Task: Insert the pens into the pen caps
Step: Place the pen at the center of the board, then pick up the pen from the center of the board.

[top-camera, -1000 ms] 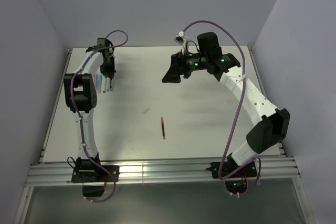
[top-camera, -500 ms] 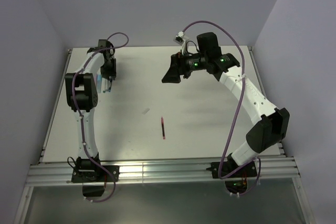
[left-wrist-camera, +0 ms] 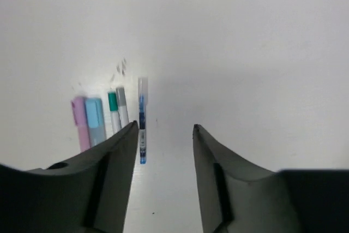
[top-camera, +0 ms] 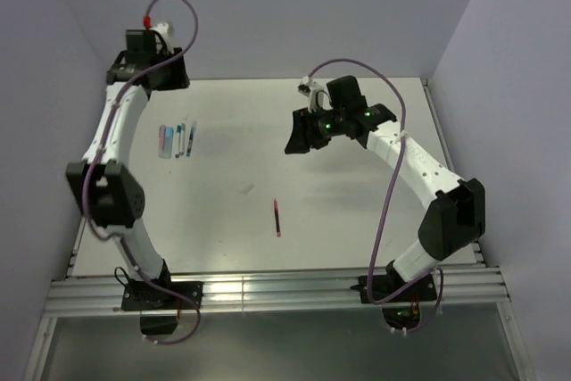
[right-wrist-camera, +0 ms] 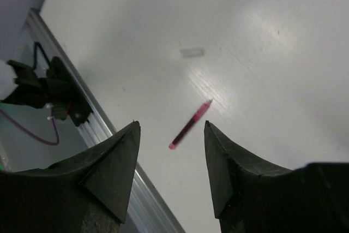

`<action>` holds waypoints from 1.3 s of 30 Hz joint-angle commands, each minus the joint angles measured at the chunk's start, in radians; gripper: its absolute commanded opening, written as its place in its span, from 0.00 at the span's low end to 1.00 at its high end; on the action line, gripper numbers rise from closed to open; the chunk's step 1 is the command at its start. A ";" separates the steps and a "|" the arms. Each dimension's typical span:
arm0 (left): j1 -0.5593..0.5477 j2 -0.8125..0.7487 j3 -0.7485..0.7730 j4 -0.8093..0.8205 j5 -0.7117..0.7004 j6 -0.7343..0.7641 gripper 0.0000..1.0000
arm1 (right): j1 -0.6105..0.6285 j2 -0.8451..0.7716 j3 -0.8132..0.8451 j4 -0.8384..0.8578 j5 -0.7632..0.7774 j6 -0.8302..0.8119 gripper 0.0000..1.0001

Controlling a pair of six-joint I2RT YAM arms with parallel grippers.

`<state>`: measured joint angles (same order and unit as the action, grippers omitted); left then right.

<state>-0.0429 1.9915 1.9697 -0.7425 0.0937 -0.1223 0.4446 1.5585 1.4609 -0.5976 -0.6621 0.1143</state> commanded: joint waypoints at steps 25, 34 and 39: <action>0.041 -0.545 -0.290 0.304 -0.002 -0.102 0.61 | 0.451 0.343 -0.251 0.024 0.512 0.403 0.40; 0.066 -0.548 -0.331 0.289 0.099 -0.111 0.62 | 0.422 0.338 -0.211 0.013 0.539 0.348 0.00; 0.071 -0.569 -0.399 0.293 0.263 -0.091 0.71 | 0.271 0.184 -0.120 -0.010 0.481 0.233 0.00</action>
<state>0.0212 1.4605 1.6119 -0.4526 0.2100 -0.2237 0.8150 1.8702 1.2472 -0.6056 -0.1848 0.4362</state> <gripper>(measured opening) 0.697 0.029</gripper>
